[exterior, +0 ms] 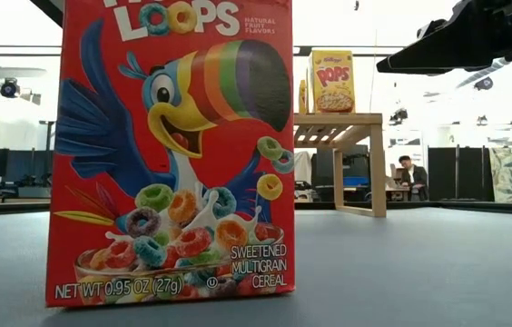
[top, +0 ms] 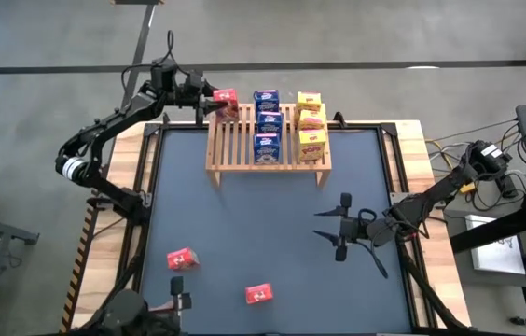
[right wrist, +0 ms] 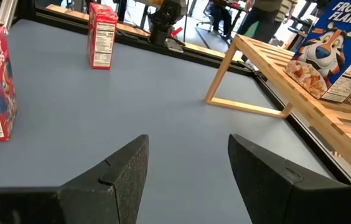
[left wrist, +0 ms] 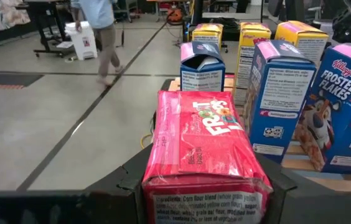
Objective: Stack cereal on shelf
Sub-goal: Put the top red cereal box on the shelf, then put the right red cereal box on the shelf aligned with the other red cereal box
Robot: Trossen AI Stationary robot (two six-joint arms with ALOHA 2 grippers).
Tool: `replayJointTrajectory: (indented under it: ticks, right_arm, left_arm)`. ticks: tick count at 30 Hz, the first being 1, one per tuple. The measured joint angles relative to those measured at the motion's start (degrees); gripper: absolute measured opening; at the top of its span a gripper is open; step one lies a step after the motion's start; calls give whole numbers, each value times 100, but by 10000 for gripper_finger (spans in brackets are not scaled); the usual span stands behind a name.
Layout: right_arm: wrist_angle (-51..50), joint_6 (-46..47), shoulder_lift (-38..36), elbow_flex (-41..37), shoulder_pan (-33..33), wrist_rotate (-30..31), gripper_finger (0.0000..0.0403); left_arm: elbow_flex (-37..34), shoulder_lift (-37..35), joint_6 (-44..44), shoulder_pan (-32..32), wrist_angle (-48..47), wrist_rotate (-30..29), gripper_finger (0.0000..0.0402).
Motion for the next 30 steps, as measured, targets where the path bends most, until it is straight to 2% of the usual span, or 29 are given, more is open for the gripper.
replayJointTrajectory:
  ticks: [12, 15, 22, 26, 30]
  right_arm:
    - [0, 35, 0, 0, 0, 1, 210]
    - [-1, 69, 0, 0, 0, 1, 210]
    - [-11, 85, 0, -2, 0, 2, 210]
    - [-26, 97, 0, -2, 0, 0, 210]
    - [-31, 232, 0, -4, 0, -1, 210]
  left_arm:
    - [-13, -58, -3, 6, -256, -59, 205]
    - [-15, -211, 1, 6, -291, -259, 211]
    - [-20, -862, 121, 93, -573, -523, 213]
    - [-20, -1388, 256, 135, -1184, -834, 213]
    - [-20, -1910, 329, 104, -1966, -861, 213]
